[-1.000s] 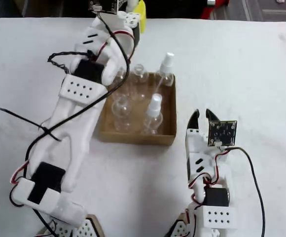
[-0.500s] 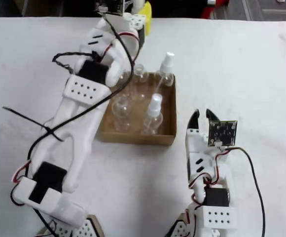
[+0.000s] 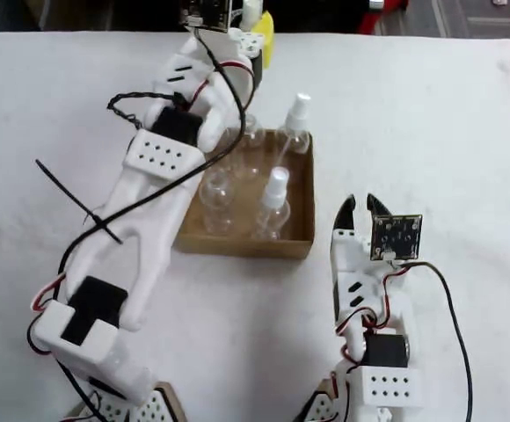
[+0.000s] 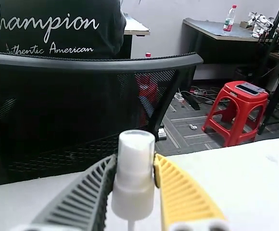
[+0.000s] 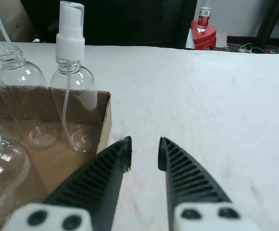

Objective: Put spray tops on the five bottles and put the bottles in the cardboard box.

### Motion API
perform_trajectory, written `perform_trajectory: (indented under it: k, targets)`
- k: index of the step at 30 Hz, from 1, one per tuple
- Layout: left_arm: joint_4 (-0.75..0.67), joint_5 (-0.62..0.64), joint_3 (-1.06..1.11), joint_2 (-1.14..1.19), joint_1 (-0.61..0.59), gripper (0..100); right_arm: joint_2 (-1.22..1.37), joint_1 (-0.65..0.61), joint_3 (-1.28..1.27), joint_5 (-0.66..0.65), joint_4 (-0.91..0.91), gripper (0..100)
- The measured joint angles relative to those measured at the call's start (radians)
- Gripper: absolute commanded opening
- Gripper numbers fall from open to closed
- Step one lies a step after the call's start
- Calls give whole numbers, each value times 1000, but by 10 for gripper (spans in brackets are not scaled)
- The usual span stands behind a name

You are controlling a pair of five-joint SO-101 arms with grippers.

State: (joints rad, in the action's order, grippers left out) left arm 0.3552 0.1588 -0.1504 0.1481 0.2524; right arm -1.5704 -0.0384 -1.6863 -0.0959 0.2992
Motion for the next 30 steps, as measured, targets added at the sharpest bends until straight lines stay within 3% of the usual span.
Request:
perform_trajectory:
  k: [9,19,23,30]
  targets:
    - [87,0,0,0,0,21,0,0,0,0,0,77]
    - [83,0,120,-28,-2,20,0,0,0,0,0,77]
    - [-32,0,258,-110,-2,20,0,0,0,0,0,77]
    - [-381,0,529,-176,-2,20,0,0,0,0,0,77]
